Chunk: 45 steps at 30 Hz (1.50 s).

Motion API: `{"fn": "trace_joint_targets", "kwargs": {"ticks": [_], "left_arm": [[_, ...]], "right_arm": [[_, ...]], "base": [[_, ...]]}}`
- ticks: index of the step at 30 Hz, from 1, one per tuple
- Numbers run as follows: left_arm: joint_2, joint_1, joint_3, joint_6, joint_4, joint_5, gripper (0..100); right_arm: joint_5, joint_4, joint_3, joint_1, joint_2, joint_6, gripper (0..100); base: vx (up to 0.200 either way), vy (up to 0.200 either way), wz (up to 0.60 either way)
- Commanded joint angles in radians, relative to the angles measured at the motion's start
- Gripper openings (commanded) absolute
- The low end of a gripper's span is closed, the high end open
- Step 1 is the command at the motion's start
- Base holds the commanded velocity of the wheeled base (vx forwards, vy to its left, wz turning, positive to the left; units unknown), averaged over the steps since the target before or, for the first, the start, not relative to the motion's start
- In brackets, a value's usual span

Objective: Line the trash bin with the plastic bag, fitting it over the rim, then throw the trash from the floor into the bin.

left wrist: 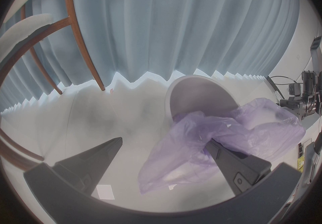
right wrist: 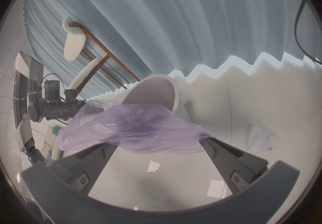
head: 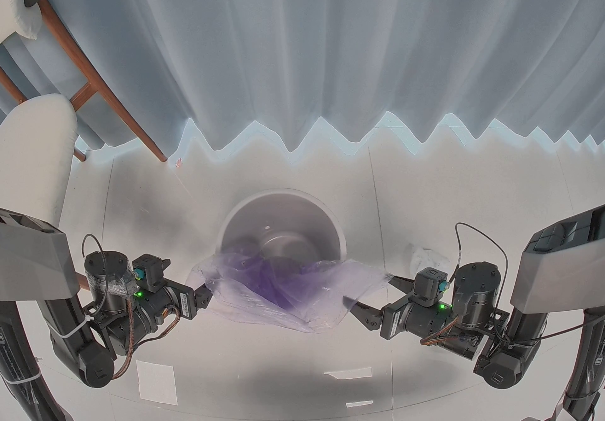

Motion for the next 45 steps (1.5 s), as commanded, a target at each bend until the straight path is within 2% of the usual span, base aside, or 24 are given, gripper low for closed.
{"fn": "trace_joint_targets", "kwargs": {"ticks": [1, 11, 21, 25, 28, 37, 45], "left_arm": [[0.003, -0.004, -0.001, 0.0, 0.0, 0.001, 100], [0.006, 0.0, -0.005, 0.0, 0.0, 0.001, 100], [0.008, 0.003, -0.053, 0.001, 0.0, 0.021, 100], [0.052, 0.01, -0.106, -0.003, 0.0, 0.077, 100], [0.071, 0.017, -0.11, -0.017, 0.0, 0.08, 100], [0.129, 0.046, -0.192, -0.1, 0.0, 0.082, 100], [0.143, 0.06, -0.197, -0.108, 0.0, 0.074, 100]], "right_arm": [[0.001, -0.018, 0.0, 0.0, 0.006, 0.0, 100], [0.001, -0.018, 0.002, -0.001, 0.002, 0.0, 100], [-0.009, -0.018, -0.032, -0.007, 0.003, 0.008, 100], [-0.096, -0.018, -0.101, -0.009, 0.028, 0.052, 100], [-0.142, -0.018, -0.136, -0.009, 0.046, 0.091, 100], [-0.156, -0.018, -0.179, -0.052, 0.086, 0.112, 100], [-0.156, -0.018, -0.184, -0.06, 0.094, 0.137, 100]], "base": [[0.2, 0.0, 0.0], [0.2, 0.0, 0.0], [0.0, 0.0, 0.0], [0.0, 0.0, 0.0], [0.0, 0.0, 0.0], [0.0, 0.0, 0.0], [0.0, 0.0, 0.0]]}}
